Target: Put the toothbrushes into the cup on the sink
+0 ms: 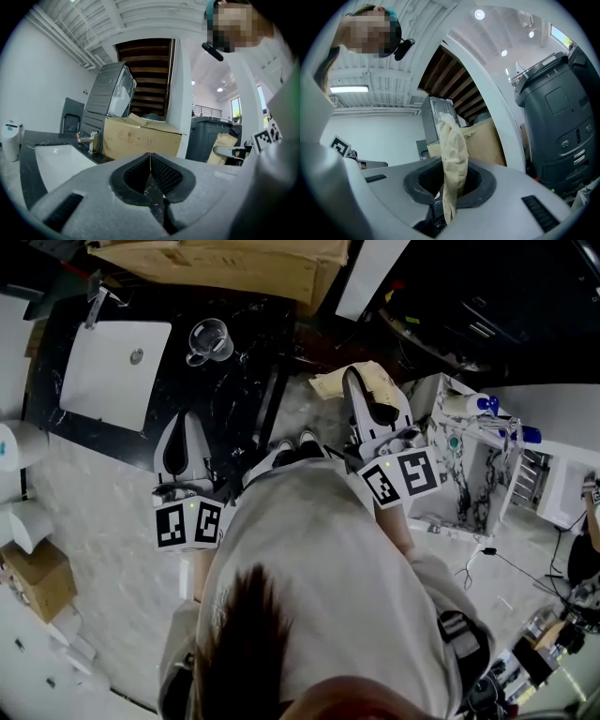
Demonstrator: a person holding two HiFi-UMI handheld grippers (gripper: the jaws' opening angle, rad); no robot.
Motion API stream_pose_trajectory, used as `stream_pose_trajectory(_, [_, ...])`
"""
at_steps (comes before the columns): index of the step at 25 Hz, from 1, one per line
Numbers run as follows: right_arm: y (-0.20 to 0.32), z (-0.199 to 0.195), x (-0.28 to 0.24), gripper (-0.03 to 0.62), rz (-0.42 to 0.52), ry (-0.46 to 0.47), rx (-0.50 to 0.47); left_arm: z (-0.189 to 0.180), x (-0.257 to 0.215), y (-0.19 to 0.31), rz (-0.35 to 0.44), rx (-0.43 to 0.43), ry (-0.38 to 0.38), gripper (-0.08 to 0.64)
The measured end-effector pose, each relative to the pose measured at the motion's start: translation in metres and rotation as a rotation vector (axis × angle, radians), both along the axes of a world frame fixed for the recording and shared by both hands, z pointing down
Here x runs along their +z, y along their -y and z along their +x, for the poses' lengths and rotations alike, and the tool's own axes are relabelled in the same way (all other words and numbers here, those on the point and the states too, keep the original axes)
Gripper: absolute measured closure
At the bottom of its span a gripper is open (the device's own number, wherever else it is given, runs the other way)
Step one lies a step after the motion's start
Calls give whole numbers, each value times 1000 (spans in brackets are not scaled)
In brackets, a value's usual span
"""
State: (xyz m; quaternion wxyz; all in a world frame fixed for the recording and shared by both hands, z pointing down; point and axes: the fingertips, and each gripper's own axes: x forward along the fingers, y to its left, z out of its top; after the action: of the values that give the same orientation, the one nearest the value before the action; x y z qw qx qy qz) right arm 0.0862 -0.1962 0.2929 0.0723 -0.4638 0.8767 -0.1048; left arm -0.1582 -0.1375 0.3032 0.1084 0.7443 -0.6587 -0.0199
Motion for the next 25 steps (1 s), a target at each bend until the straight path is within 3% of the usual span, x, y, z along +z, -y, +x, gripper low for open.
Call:
stream_pose_trajectory(13, [9,17,-30,540,77,16,88,-14,-9,0,3,9,13,543])
stream_pose_trajectory(25, [12,15,-52,541,100,5,62,-9,-7,5,13,18,15,543])
